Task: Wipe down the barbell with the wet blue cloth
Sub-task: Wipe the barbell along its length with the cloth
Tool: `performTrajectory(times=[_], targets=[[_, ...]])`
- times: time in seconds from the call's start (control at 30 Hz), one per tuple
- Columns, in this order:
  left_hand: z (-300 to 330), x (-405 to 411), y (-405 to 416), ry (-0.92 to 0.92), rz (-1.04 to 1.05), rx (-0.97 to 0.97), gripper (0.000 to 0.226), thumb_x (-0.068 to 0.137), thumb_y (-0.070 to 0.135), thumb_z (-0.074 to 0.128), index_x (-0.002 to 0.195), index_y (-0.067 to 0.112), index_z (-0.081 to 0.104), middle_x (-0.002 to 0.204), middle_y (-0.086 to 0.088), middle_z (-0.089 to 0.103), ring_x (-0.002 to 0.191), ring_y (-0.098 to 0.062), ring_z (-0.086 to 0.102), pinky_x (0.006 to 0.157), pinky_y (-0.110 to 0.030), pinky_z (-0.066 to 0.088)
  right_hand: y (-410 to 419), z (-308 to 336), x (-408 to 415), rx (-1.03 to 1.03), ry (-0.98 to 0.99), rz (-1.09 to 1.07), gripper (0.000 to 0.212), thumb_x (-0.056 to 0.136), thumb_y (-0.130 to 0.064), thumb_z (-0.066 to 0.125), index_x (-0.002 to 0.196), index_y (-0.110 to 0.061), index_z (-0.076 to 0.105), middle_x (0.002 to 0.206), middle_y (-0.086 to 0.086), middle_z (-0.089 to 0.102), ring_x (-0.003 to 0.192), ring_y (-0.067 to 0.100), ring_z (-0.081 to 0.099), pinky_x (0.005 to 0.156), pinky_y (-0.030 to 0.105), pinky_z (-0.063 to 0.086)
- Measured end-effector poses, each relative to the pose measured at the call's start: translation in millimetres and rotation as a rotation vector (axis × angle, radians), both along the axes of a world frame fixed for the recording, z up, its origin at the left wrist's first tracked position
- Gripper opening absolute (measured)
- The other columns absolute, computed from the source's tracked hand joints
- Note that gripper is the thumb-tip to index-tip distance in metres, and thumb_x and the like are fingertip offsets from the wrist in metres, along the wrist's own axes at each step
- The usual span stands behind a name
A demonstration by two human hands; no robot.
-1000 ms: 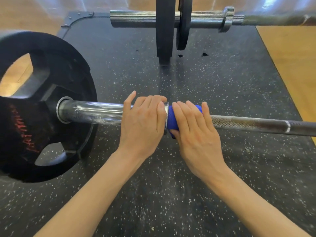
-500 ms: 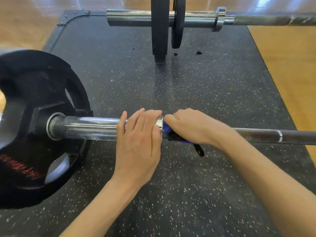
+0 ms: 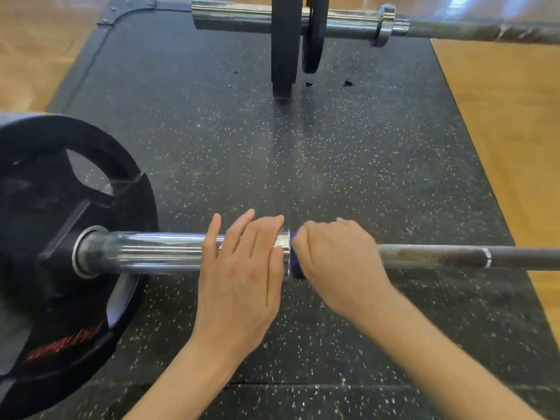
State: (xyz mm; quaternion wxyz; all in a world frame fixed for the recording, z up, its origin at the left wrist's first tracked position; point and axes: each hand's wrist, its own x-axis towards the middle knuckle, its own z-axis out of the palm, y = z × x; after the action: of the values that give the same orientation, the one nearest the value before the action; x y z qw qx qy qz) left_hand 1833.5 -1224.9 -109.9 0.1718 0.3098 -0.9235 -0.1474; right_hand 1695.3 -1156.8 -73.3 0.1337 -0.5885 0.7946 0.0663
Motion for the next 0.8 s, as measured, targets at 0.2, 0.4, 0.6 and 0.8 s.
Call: performTrajectory(times=[0.2, 0.4, 0.6, 0.8], targets=[[-5.3, 20.3, 21.4, 0.002, -0.025, 0.043, 0.054, 0.109, 0.033, 0.012, 0.144, 0.018, 0.050, 0.144, 0.009, 0.053, 0.146, -0.020, 0.037, 0.125, -0.037, 0.006, 62.5, -36.6, 27.9, -0.446, 0.018, -0.066, 0.036, 0.102, -0.025, 0.036, 0.123, -0.007, 0.059, 0.115, 0.006, 0.063, 0.115, 0.029, 0.059, 0.119, 0.052, 0.028], [-12.9, 37.5, 41.3, 0.031, -0.043, 0.021, 0.047, 0.108, 0.031, 0.020, 0.148, 0.020, 0.043, 0.151, 0.007, 0.047, 0.147, -0.018, 0.033, 0.125, -0.034, 0.006, 19.1, 8.2, 15.8, 0.053, -0.001, 0.027, 0.018, 0.098, -0.012, 0.051, 0.095, -0.013, 0.033, 0.081, 0.002, 0.041, 0.073, 0.028, 0.040, 0.060, 0.035, 0.036], [-17.8, 50.5, 56.2, 0.011, -0.038, -0.009, 0.049, 0.107, 0.031, 0.024, 0.151, 0.019, 0.041, 0.156, 0.006, 0.043, 0.148, -0.019, 0.033, 0.124, -0.037, 0.011, 100.3, -35.2, 58.4, -0.470, -0.033, -0.122, 0.041, 0.105, -0.026, 0.034, 0.131, -0.007, 0.059, 0.129, 0.005, 0.061, 0.127, 0.028, 0.054, 0.117, 0.052, 0.029], [-14.3, 61.1, 67.7, -0.013, -0.058, 0.008, 0.051, 0.109, 0.033, 0.021, 0.155, 0.017, 0.036, 0.161, 0.005, 0.036, 0.152, -0.019, 0.026, 0.126, -0.037, 0.006, 56.3, -4.3, 35.4, -0.147, -0.100, -0.045, 0.021, 0.109, -0.030, 0.033, 0.096, -0.019, 0.045, 0.072, -0.005, 0.042, 0.071, 0.025, 0.046, 0.055, 0.032, 0.034]])
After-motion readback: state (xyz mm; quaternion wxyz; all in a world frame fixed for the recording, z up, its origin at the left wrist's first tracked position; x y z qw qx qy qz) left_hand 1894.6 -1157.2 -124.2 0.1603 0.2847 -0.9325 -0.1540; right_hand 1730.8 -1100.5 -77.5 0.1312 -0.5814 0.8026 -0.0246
